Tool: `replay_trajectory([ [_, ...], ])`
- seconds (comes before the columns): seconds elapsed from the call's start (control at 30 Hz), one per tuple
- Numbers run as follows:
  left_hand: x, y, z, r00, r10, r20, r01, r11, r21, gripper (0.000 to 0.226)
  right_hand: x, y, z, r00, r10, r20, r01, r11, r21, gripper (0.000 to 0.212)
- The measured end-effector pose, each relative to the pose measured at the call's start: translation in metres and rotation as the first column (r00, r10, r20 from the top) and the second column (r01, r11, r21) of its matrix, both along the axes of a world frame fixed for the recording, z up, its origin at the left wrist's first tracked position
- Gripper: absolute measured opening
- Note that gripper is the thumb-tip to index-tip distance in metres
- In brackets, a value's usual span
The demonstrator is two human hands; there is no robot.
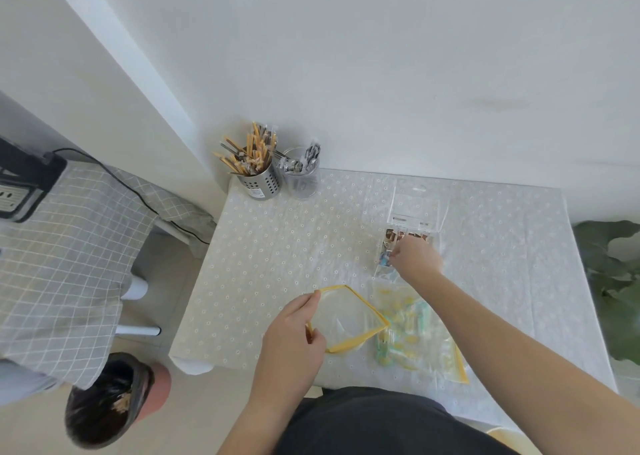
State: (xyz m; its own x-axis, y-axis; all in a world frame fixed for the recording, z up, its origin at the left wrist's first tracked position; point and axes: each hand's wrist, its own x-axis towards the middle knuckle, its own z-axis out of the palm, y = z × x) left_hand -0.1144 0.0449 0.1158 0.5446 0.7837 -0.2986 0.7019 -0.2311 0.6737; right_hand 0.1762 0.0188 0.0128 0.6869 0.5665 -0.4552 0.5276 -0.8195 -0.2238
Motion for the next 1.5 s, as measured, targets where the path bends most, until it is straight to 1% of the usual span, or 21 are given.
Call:
replay_trajectory([
  [0.07,0.002,0.000,0.002,0.999,0.016,0.039,-0.016,1.000,-0.003,0.064,-0.003,-0.009,0.016,0.999,-0.003,-0.044,0.009,0.990,0.141,0.019],
  [0.13,0.006,0.002,0.004,0.997,0.037,0.060,-0.037,0.999,-0.008,0.061,-0.014,-0.022,0.040,0.985,0.041,-0.166,0.015,0.946,0.323,0.012],
  [0.2,0.009,0.006,0.003,0.996,0.046,0.082,-0.046,0.999,-0.001,0.060,-0.031,-0.040,0.067,0.931,0.087,-0.356,0.105,0.867,0.487,0.005],
  [0.27,0.014,0.010,0.003,0.994,0.036,0.105,-0.037,0.999,0.006,0.058,-0.047,-0.063,0.090,0.874,0.172,-0.454,0.138,0.808,0.572,0.011],
  [0.33,0.020,0.014,0.004,0.993,0.007,0.121,-0.009,1.000,0.018,0.057,-0.059,-0.082,0.100,0.860,0.262,-0.438,0.051,0.809,0.586,0.023],
  [0.4,0.026,0.020,0.003,0.990,0.005,0.143,-0.006,1.000,0.005,0.055,-0.064,-0.092,0.095,0.881,0.344,-0.324,-0.136,0.841,0.524,0.033],
  [0.47,0.035,0.021,0.006,0.982,-0.047,0.181,0.050,0.999,-0.014,0.050,-0.067,-0.104,0.092,0.920,0.322,-0.222,-0.196,0.870,0.452,0.033],
  [0.5,0.039,0.024,0.005,0.979,-0.043,0.197,0.050,0.998,-0.027,0.046,-0.067,-0.103,0.089,0.926,0.305,-0.222,-0.190,0.885,0.424,0.028],
  [0.63,0.056,0.032,0.010,0.950,-0.018,0.313,0.043,0.996,-0.073,0.032,-0.068,-0.109,0.091,0.960,0.146,-0.240,-0.033,0.907,0.419,0.010],
  [0.7,0.060,0.032,0.010,0.916,0.054,0.398,-0.005,0.992,-0.124,0.041,-0.067,-0.115,0.098,0.954,0.045,-0.296,0.108,0.870,0.481,0.011],
  [0.77,0.058,0.029,0.010,0.872,0.188,0.452,-0.106,0.974,-0.201,0.049,-0.065,-0.123,0.106,0.930,-0.041,-0.366,0.241,0.818,0.521,0.012],
  [0.83,0.053,0.026,0.002,0.851,0.348,0.394,-0.216,0.914,-0.342,0.057,-0.063,-0.131,0.112,0.895,-0.104,-0.433,0.360,0.741,0.567,0.013],
  [0.9,0.048,0.026,-0.007,0.845,0.475,0.247,-0.279,0.784,-0.555,0.065,-0.063,-0.137,0.115,0.838,-0.140,-0.528,0.488,0.626,0.609,0.012],
  [0.93,0.047,0.026,-0.010,0.841,0.507,0.189,-0.273,0.700,-0.660,0.064,-0.064,-0.140,0.117,0.806,-0.151,-0.572,0.544,0.572,0.614,0.012],
  [1.0,0.047,0.023,-0.013,0.832,0.533,0.158,-0.187,0.535,-0.824,0.050,-0.067,-0.143,0.119,0.755,-0.167,-0.635,0.621,0.494,0.609,0.015],
  [1.03,0.048,0.019,-0.011,0.838,0.518,0.173,-0.133,0.500,-0.856,0.042,-0.070,-0.144,0.121,0.737,-0.171,-0.654,0.645,0.469,0.604,0.016],
  [1.07,0.048,0.016,-0.010,0.852,0.485,0.198,-0.090,0.508,-0.857,0.037,-0.072,-0.145,0.121,0.723,-0.179,-0.667,0.664,0.448,0.599,0.016],
  [1.17,0.049,0.014,-0.011,0.879,0.398,0.264,-0.035,0.604,-0.796,0.028,-0.078,-0.147,0.120,0.696,-0.214,-0.685,0.700,0.412,0.583,0.016],
  [1.27,0.049,0.023,-0.015,0.875,0.383,0.297,-0.036,0.663,-0.748,0.022,-0.079,-0.154,0.118,0.700,-0.248,-0.670,0.702,0.413,0.580,0.017],
  [1.37,0.049,0.032,-0.019,0.864,0.362,0.351,-0.013,0.712,-0.702,0.025,-0.079,-0.165,0.115,0.709,-0.270,-0.651,0.694,0.433,0.575,0.018],
  [1.5,0.055,0.031,-0.022,0.881,0.334,0.335,0.018,0.684,-0.730,0.024,-0.084,-0.175,0.110,0.679,-0.282,-0.677,0.725,0.403,0.559,0.017],
])
